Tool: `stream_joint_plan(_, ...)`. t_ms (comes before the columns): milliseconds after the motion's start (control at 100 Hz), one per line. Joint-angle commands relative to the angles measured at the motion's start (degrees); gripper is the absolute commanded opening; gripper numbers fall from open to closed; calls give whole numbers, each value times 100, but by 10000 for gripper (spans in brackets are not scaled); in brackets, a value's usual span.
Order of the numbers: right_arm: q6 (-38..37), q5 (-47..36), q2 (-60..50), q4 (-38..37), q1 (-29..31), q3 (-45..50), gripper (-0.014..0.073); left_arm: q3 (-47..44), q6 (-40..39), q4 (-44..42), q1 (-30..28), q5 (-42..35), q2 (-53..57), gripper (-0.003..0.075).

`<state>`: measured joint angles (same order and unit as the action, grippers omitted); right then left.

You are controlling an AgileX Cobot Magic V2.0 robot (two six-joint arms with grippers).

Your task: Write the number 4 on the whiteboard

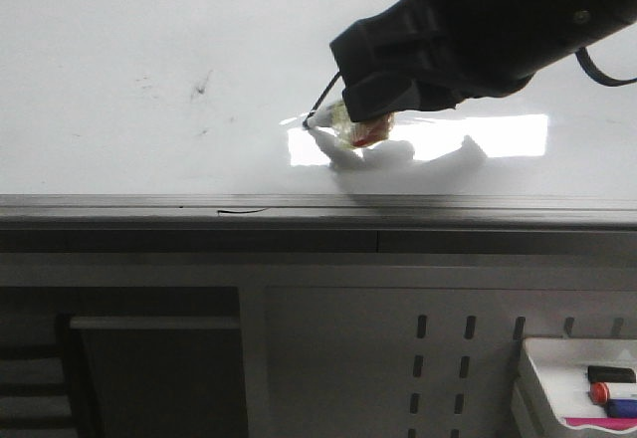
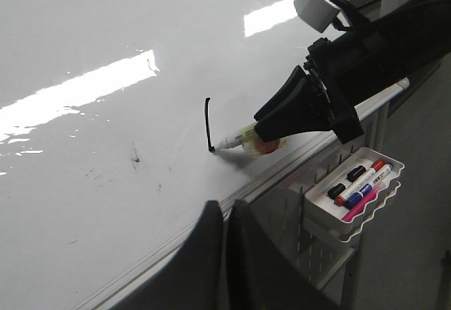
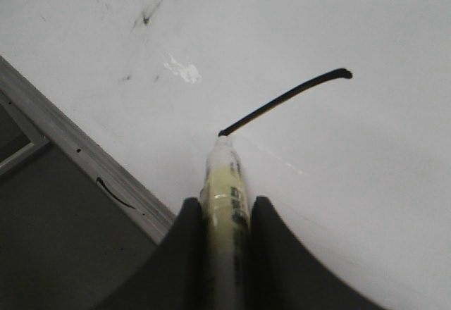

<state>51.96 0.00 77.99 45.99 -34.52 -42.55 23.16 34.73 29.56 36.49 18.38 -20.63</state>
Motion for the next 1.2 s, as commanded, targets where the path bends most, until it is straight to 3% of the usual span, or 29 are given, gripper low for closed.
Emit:
stream_joint_plan(0, 11, -108, -26, 22, 42, -94, -63, 162, -68, 135, -13, -417, -23, -20)
stream_joint_plan(280, 11, 0, -137, 22, 291, -82, -63, 162, -68, 135, -13, -417, -23, -20)
stream_joint_plan(820, 11, 938, -883, -149, 1491, 5, -60, 162, -68, 135, -13, -417, -23, -20)
stream_joint_plan(1020, 11, 960, -895, -149, 1521, 43, -60, 162, -68, 135, -13, -417, -23, -20)
stream_joint_plan(1190, 11, 1493, -1218, -149, 1467, -37, -60, 162, -68, 135, -13, -417, -23, -20)
